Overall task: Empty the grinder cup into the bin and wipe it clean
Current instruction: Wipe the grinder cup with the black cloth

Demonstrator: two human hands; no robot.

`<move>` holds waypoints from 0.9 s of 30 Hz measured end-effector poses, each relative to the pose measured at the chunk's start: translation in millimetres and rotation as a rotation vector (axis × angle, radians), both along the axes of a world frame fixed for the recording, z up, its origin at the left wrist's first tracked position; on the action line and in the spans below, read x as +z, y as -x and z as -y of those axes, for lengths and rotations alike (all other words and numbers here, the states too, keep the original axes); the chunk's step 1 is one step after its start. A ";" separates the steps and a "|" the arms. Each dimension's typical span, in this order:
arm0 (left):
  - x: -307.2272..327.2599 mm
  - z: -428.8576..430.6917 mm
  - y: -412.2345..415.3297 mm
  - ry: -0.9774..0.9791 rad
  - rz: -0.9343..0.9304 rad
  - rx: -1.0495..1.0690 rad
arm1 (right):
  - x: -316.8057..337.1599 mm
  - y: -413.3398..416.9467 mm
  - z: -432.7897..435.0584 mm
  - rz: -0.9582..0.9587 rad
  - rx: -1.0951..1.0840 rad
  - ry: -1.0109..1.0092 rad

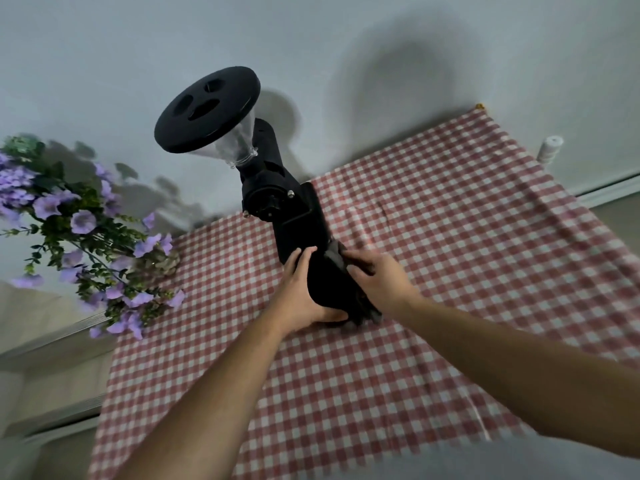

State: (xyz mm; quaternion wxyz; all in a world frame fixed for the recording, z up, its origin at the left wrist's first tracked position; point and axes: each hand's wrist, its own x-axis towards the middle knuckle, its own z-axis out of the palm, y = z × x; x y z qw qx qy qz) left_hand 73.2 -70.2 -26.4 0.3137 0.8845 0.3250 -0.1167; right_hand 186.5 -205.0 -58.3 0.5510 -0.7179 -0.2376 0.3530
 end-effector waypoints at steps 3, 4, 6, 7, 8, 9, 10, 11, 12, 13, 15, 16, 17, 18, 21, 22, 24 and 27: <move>4.9 -6.4 0.7 0.032 -0.031 -0.074 | -18.4 11.1 12.4 0.005 0.051 0.141; 6.6 -8.5 0.1 0.028 -0.047 -0.109 | -17.4 4.5 8.6 -0.013 0.043 0.149; 8.8 -11.3 -2.5 -0.001 -0.076 -0.170 | -3.7 -13.1 -4.7 -0.037 0.000 0.085; 8.6 -12.1 -3.7 -0.010 -0.084 -0.185 | 4.4 -18.5 -10.2 -0.038 -0.022 0.017; 7.9 -12.7 -4.5 -0.009 -0.085 -0.182 | 8.9 -19.0 -13.5 -0.016 -0.033 -0.036; 7.0 -13.1 -4.3 0.001 -0.088 -0.170 | 9.3 -14.7 -12.4 0.025 -0.027 -0.044; 5.8 -13.7 -3.4 0.012 -0.093 -0.158 | 4.4 -7.7 -7.6 0.073 -0.002 -0.017; 4.7 -14.7 -2.0 0.020 -0.098 -0.154 | -3.8 0.0 0.5 0.117 0.042 0.032; 4.3 -15.6 -0.6 0.025 -0.099 -0.160 | -12.6 5.2 9.6 0.138 0.096 0.086; 4.7 -16.3 0.5 0.029 -0.097 -0.171 | -18.7 5.6 16.7 0.137 0.147 0.132; 6.5 -17.5 0.8 0.029 -0.097 -0.186 | -18.2 -8.6 17.1 0.164 0.182 0.160; 6.8 -17.1 0.4 0.026 -0.100 -0.186 | -12.3 -17.8 12.5 0.200 0.177 0.137; 6.3 -15.5 0.0 0.021 -0.098 -0.177 | -4.0 -24.8 6.9 0.232 0.177 0.092; 5.5 -13.2 -0.2 0.018 -0.087 -0.159 | 2.8 -28.4 1.0 0.253 0.186 0.032; 2.7 -6.0 1.4 0.040 -0.033 -0.082 | 3.9 -13.0 5.2 0.282 0.223 -0.033; 2.2 -5.6 2.4 0.054 -0.022 -0.067 | -1.9 -3.6 13.2 0.277 0.223 -0.026; 2.3 -5.9 4.4 0.074 -0.010 -0.064 | -9.6 11.7 29.9 0.272 0.258 -0.041; 1.7 -6.1 5.0 0.070 -0.004 -0.064 | -7.2 5.7 26.9 0.273 0.286 -0.054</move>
